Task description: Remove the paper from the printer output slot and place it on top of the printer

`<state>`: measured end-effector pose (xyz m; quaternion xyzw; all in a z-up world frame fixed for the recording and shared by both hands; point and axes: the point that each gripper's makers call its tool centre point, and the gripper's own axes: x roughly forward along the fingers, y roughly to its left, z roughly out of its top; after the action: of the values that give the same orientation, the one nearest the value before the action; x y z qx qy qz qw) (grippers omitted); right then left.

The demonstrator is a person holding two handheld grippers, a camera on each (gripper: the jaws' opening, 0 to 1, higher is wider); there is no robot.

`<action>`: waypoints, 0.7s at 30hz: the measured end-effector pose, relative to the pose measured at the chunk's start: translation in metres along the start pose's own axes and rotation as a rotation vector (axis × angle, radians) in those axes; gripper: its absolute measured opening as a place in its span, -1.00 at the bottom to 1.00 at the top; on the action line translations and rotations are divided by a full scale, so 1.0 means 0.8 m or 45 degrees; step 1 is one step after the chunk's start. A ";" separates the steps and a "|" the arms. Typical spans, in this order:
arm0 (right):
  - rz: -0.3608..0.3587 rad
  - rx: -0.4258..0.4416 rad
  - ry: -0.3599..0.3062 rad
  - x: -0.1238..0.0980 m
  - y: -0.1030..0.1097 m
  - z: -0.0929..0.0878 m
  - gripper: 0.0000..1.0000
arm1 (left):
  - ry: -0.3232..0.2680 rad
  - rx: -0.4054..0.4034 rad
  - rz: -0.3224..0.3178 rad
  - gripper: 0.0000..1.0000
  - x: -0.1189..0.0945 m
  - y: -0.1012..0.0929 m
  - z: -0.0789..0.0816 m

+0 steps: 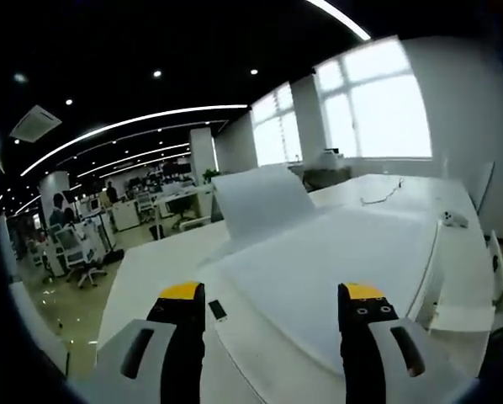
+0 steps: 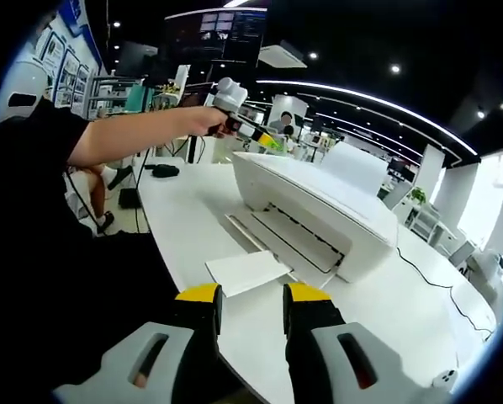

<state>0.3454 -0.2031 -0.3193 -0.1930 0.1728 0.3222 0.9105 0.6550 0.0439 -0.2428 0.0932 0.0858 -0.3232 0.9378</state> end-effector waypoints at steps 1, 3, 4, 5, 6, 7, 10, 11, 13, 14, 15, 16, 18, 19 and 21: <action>0.001 0.003 0.000 0.000 0.000 0.000 -0.50 | 0.003 -0.003 -0.006 0.35 -0.001 0.000 0.000; -0.001 0.008 -0.004 -0.001 -0.002 0.001 -0.50 | 0.005 0.003 -0.017 0.35 -0.004 0.000 -0.001; -0.003 0.008 -0.006 -0.001 -0.003 0.001 -0.50 | 0.009 0.012 -0.021 0.35 -0.005 -0.001 -0.002; -0.004 0.008 -0.004 -0.001 -0.003 0.000 -0.50 | 0.015 0.021 -0.016 0.35 -0.006 0.001 -0.003; -0.006 0.008 -0.003 -0.001 -0.004 0.000 -0.50 | 0.021 0.031 -0.012 0.35 -0.007 0.002 -0.004; -0.005 0.010 -0.003 0.000 -0.004 0.000 -0.50 | 0.025 0.036 -0.013 0.35 -0.007 0.002 -0.004; 0.007 0.014 -0.008 0.004 -0.001 0.000 -0.50 | 0.031 0.037 -0.025 0.35 -0.008 0.001 -0.002; 0.013 0.011 -0.008 0.005 0.001 -0.001 -0.50 | 0.036 0.045 -0.033 0.35 -0.009 0.000 -0.002; 0.016 0.011 -0.008 0.005 0.002 -0.002 -0.50 | 0.041 0.047 -0.035 0.35 -0.009 -0.001 -0.002; 0.015 0.014 -0.012 0.005 0.001 -0.002 -0.50 | 0.038 0.047 -0.040 0.35 -0.011 -0.002 -0.002; 0.013 0.018 -0.016 0.004 0.001 -0.002 -0.51 | 0.036 0.047 -0.045 0.35 -0.013 -0.004 -0.001; 0.011 0.019 -0.017 0.004 0.000 -0.002 -0.51 | 0.032 0.046 -0.048 0.35 -0.012 -0.004 0.000; 0.003 0.019 -0.016 0.003 -0.002 -0.003 -0.51 | 0.025 0.045 -0.052 0.35 -0.014 -0.004 0.002; 0.002 0.022 -0.016 0.002 -0.003 -0.003 -0.51 | 0.023 0.047 -0.054 0.35 -0.014 -0.005 0.002; 0.001 0.023 -0.018 0.002 -0.002 -0.003 -0.51 | 0.020 0.053 -0.055 0.35 -0.018 -0.007 0.002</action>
<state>0.3471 -0.2050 -0.3217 -0.1825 0.1694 0.3224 0.9132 0.6404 0.0482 -0.2389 0.1134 0.0884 -0.3444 0.9278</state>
